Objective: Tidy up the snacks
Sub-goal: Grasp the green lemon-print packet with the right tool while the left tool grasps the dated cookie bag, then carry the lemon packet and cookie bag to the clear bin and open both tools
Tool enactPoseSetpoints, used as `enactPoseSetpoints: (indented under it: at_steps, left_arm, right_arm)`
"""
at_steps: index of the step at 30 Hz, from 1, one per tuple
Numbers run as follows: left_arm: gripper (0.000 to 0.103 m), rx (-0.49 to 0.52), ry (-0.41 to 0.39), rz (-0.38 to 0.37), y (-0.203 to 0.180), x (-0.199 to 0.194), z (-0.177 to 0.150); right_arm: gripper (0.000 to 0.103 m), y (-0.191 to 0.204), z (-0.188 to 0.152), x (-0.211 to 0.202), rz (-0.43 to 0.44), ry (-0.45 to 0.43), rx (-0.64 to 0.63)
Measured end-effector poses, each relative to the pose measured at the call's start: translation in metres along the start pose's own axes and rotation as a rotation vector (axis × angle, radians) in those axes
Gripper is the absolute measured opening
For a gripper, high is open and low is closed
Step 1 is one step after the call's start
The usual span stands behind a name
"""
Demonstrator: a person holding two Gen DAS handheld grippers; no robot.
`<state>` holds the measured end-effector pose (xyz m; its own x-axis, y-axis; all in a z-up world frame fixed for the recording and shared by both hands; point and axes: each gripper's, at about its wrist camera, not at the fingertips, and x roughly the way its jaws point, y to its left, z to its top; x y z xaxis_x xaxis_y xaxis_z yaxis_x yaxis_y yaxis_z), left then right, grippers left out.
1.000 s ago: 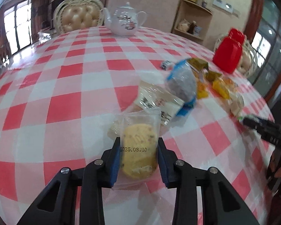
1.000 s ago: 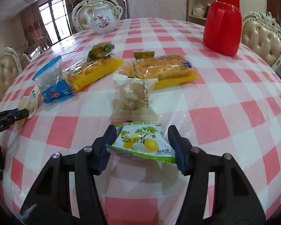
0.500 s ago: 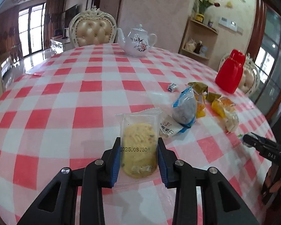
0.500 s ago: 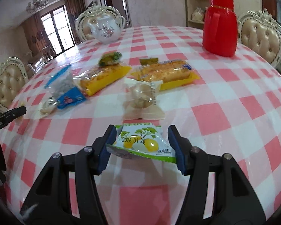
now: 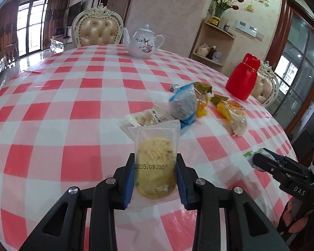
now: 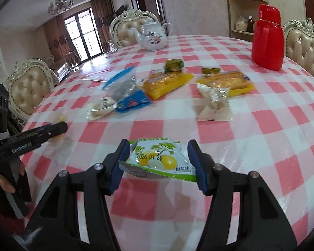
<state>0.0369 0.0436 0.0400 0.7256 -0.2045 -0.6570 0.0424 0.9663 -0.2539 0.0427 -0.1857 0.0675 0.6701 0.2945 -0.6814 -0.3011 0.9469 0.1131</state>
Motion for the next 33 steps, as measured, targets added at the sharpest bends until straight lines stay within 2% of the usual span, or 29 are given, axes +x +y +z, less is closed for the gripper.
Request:
enactPoseSetpoints:
  at_steps: [13,22,33]
  left_arm:
    - [0.036,-0.037,-0.04,0.005,0.0,-0.029,-0.025]
    - [0.036,-0.084,-0.092,0.032,0.012,-0.073,-0.053]
    - [0.036,-0.11,-0.11,0.126,0.05,-0.131,-0.083]
  right_arm:
    - [0.061,0.045,-0.019,-0.016,0.082,-0.017,0.012]
    - [0.061,0.078,-0.031,-0.025,0.144,-0.031,0.013]
    - [0.061,0.144,-0.045,-0.026,0.269,-0.017,-0.042]
